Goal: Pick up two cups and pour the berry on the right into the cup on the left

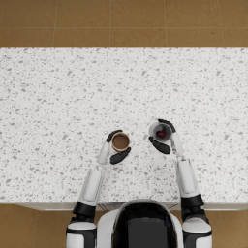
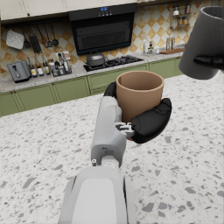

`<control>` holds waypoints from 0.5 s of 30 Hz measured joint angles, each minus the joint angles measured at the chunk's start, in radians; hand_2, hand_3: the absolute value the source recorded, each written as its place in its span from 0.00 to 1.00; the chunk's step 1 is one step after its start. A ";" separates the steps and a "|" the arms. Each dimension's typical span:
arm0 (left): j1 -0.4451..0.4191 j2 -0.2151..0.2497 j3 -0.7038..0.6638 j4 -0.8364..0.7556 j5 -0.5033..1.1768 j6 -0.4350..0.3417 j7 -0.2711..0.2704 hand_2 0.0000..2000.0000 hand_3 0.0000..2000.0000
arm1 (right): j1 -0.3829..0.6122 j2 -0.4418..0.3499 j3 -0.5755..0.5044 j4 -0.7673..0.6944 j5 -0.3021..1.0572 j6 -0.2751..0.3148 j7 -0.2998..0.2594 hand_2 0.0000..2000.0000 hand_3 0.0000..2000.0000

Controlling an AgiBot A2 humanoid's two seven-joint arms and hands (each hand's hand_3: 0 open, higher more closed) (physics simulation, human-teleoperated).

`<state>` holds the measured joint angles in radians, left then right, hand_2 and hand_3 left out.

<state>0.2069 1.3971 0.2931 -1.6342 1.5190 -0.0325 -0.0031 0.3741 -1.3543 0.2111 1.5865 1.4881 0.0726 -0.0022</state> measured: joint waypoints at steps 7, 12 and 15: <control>0.028 0.030 0.039 0.017 0.073 -0.003 0.000 1.00 0.64 | 0.088 -0.046 -0.020 -0.032 0.223 0.006 0.000 1.00 0.64; 0.062 0.058 0.062 0.048 0.079 -0.004 0.000 1.00 0.64 | 0.121 -0.065 -0.022 -0.015 0.382 0.013 0.000 1.00 0.64; 0.072 0.068 0.062 0.069 0.080 -0.004 0.000 1.00 0.64 | 0.139 -0.076 -0.019 -0.012 0.479 0.014 0.001 1.00 0.64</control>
<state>0.2790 1.4654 0.3548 -1.5653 1.5988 -0.0364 -0.0032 0.5134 -1.4300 0.1918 1.5745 1.9666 0.0866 -0.0015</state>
